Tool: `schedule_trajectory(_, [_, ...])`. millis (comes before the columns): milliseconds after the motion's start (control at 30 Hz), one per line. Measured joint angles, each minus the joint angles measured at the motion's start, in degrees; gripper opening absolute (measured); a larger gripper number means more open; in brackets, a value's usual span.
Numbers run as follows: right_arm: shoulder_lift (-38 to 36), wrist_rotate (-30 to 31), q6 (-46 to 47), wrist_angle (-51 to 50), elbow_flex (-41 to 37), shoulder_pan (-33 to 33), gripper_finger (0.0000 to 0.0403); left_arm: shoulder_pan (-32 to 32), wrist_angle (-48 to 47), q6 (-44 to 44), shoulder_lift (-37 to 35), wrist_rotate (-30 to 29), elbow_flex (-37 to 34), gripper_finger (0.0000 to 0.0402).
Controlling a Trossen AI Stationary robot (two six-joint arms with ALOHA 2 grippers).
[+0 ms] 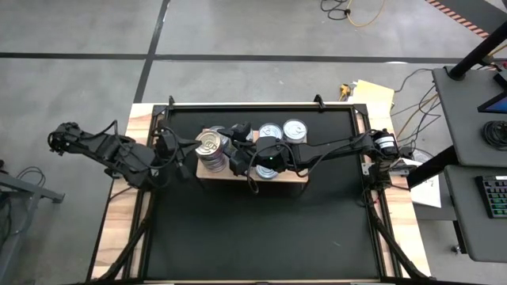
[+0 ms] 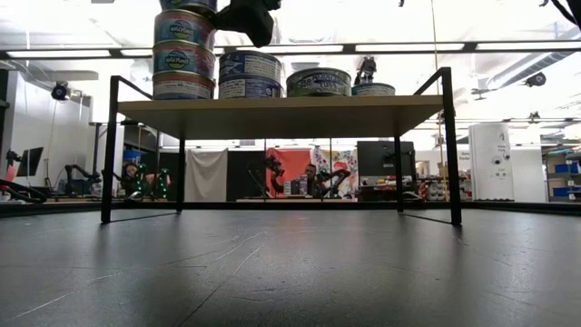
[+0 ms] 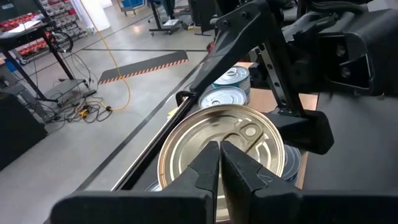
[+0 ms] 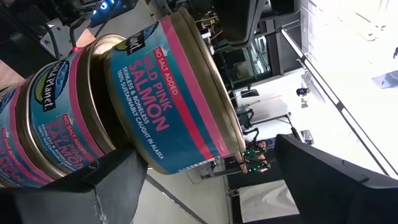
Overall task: Stack canned seafood by type on shelf
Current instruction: Stack the blue tuna can on the blue tuna can
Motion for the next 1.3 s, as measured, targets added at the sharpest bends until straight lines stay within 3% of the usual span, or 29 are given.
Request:
schedule_trajectory(133, [0.0,0.0,0.0,0.0,0.0,0.0,0.0336,0.0,0.4,0.0,0.8,0.6,0.0,0.0])
schedule_trajectory(400, [0.0,0.1,0.0,-0.1,0.0,0.0,0.0324,-0.1,5.7,1.9,5.0,7.8,0.0,0.0])
schedule_trajectory(633, [0.0,0.4,0.0,-0.2,0.0,-0.1,0.0321,-0.1,8.7,2.8,8.4,7.3,0.0,0.0])
schedule_trajectory(767, [0.0,0.3,0.5,-0.1,0.0,0.0,0.0329,-0.1,8.7,2.9,7.8,4.5,0.0,0.0])
schedule_trajectory(1300, [0.0,-0.1,0.5,0.3,0.0,0.1,0.0323,-0.1,7.6,3.0,4.5,4.3,0.0,0.0])
